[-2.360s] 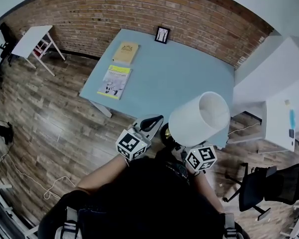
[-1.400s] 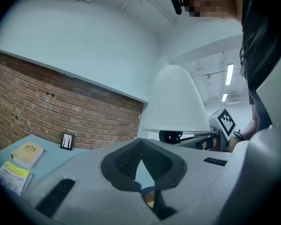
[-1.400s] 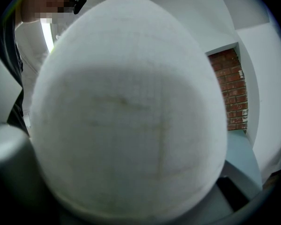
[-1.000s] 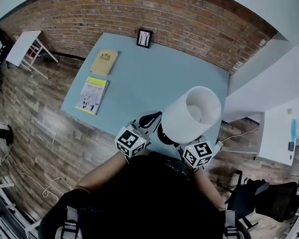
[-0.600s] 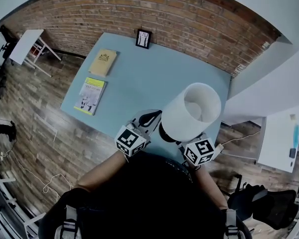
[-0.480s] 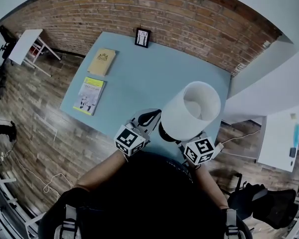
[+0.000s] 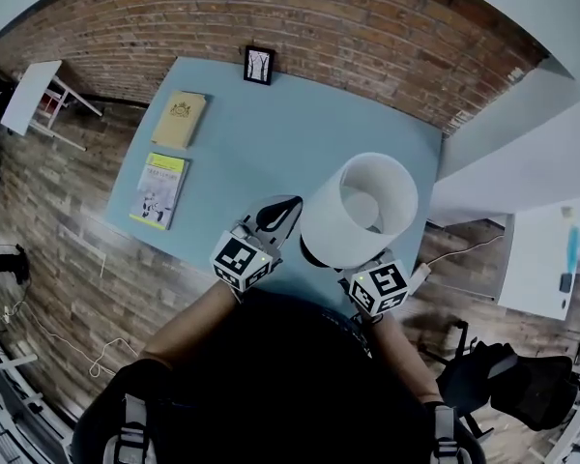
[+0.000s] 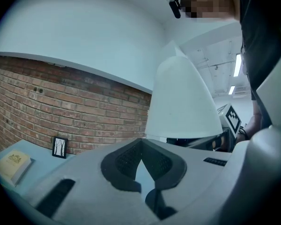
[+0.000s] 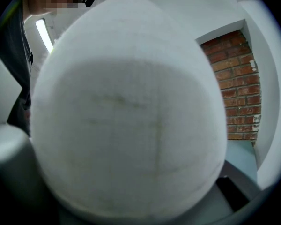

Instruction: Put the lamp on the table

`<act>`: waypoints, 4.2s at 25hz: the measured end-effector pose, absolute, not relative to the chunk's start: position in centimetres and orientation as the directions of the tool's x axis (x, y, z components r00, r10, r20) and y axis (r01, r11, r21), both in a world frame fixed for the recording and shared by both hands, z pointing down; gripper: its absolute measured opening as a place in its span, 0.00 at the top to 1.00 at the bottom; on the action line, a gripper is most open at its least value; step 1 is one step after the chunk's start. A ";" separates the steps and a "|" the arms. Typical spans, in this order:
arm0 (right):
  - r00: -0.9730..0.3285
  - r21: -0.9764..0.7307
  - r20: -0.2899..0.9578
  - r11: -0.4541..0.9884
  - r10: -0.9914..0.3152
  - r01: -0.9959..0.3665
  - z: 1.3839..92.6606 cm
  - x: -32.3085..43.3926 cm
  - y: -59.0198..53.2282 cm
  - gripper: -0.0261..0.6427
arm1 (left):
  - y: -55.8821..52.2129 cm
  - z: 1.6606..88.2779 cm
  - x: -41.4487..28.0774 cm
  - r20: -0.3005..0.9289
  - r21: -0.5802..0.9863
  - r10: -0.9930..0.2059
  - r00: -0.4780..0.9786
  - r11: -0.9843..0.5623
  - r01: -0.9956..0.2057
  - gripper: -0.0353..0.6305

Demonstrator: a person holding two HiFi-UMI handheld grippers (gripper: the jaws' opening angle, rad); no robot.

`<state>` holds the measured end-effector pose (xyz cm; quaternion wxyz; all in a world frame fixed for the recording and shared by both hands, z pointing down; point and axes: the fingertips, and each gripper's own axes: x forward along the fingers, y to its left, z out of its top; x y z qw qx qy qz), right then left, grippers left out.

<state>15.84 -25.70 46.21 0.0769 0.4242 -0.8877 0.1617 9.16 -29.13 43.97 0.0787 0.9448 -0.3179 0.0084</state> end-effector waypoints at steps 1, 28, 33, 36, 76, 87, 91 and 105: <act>-0.626 -0.222 0.278 0.585 -0.729 -0.780 46.5 15.9 -26.1 0.76 | -29.6 44.2 9.1 0.068 0.147 -0.601 0.796 -0.784 -0.604 0.93; -0.567 -0.230 0.382 0.519 -0.730 -0.823 56.1 16.1 -34.0 0.76 | -36.2 52.9 8.0 0.154 0.225 -0.553 0.819 -0.787 -0.574 0.93; -0.575 -0.212 0.386 0.538 -0.721 -0.816 57.3 15.6 -35.5 0.76 | -37.6 53.6 7.6 0.149 0.213 -0.543 0.827 -0.799 -0.563 0.93; -0.586 -0.209 0.375 0.550 -0.719 -0.809 58.1 15.2 -36.1 0.76 | -38.2 54.4 7.3 0.158 0.207 -0.533 0.831 -0.805 -0.555 0.93; -0.592 -0.183 0.376 0.569 -0.713 -0.802 64.5 15.1 -39.6 0.76 | -41.4 58.9 7.2 0.213 0.269 -0.514 0.831 -0.787 -0.556 0.93; -0.585 -0.167 0.377 0.569 -0.718 -0.806 64.9 15.2 -38.5 0.75 | -40.8 58.7 7.5 0.208 0.272 -0.514 0.832 -0.787 -0.554 0.93; -0.584 -0.166 0.384 0.569 -0.715 -0.806 65.2 15.3 -38.1 0.75 | -40.4 58.5 7.6 0.201 0.275 -0.512 0.835 -0.789 -0.549 0.93; -0.567 -0.172 0.442 0.555 -0.695 -0.814 66.5 15.7 -36.2 0.75 | -39.2 57.4 8.0 0.179 0.269 -0.511 0.841 -0.797 -0.541 0.93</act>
